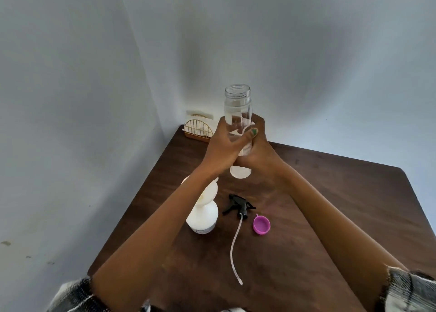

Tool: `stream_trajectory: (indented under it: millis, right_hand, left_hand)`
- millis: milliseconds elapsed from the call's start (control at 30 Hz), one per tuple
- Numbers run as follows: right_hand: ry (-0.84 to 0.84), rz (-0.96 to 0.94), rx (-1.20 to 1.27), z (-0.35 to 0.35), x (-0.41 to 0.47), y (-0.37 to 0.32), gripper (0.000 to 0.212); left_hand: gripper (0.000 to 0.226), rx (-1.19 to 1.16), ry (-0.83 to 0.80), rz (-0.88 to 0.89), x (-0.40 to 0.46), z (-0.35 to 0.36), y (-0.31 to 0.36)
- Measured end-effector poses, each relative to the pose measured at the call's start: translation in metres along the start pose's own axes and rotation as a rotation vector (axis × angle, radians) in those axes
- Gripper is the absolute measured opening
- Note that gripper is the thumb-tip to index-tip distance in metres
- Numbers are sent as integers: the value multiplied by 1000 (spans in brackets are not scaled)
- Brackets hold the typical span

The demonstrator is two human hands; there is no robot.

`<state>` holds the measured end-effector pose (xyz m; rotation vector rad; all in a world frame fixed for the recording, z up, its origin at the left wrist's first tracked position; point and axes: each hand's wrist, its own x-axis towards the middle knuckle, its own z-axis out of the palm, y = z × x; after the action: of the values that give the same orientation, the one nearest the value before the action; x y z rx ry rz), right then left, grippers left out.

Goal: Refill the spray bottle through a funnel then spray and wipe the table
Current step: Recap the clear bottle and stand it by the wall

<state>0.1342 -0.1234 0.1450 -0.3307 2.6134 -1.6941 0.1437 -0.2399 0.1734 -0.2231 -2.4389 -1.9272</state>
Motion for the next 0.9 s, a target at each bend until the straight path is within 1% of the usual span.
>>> stream_trajectory:
  millis: [33, 67, 133, 167, 200, 233, 267, 300, 333, 367, 433, 500, 533, 567, 633, 667, 833, 900]
  right_hand:
    - [-62, 34, 6, -7, -4, 3, 99]
    - [-129, 81, 48, -14, -9, 6, 100]
    - [-226, 238, 198, -28, -17, 12, 92]
    - [-241, 331, 218, -31, -21, 19, 87]
    - [-237, 406, 172, -33, -25, 28, 82]
    - [-236, 473, 55, -30, -31, 37, 74]
    - [-252, 517, -119, -27, -37, 48, 65]
    - [-298, 559, -325, -22, -43, 59, 55]
    - [-367, 593, -505, -17, -51, 69, 51]
    - [-443, 627, -629, -10, -60, 74, 51]
    - [-537, 713, -696, 1, -75, 82, 61]
    - [-539, 780, -683, 11, -86, 95, 75]
    - [-497, 797, -683, 16, -90, 104, 78]
    - [-443, 794, -696, 20, -93, 109, 77]
    - [-361, 752, -720, 28, -96, 119, 66]
    - [-353, 742, -734, 30, -96, 117, 60]
    - [-528, 858, -777, 20, -82, 98, 37]
    - [-496, 823, -779, 5, -61, 85, 30]
  left_hand:
    - [53, 8, 11, 5, 2, -1, -1]
    - [54, 23, 16, 12, 4, -2, -3]
    - [59, 58, 22, 25, 8, -5, -4]
    - [61, 67, 25, 23, 8, -7, -4]
    - [61, 72, 29, 21, 8, -9, -4]
    - [60, 76, 30, 12, 8, -10, -5]
    - [59, 78, 33, 4, 7, -11, -7]
    - [58, 80, 37, -5, 7, -11, -9]
    - [57, 81, 39, -15, 5, -12, -12]
    - [54, 82, 39, -21, 5, -12, -13]
    - [51, 84, 33, -33, 3, -11, -16]
    - [50, 84, 29, -36, 3, -10, -17]
    - [50, 88, 28, -37, 2, -10, -17]
    - [50, 92, 27, -39, 2, -11, -18]
    - [52, 100, 23, -44, 2, -11, -17]
    - [52, 104, 20, -45, 1, -11, -17]
    - [54, 99, 0, -60, 0, -12, -17]
    - [59, 113, 10, -55, 3, -13, -16]
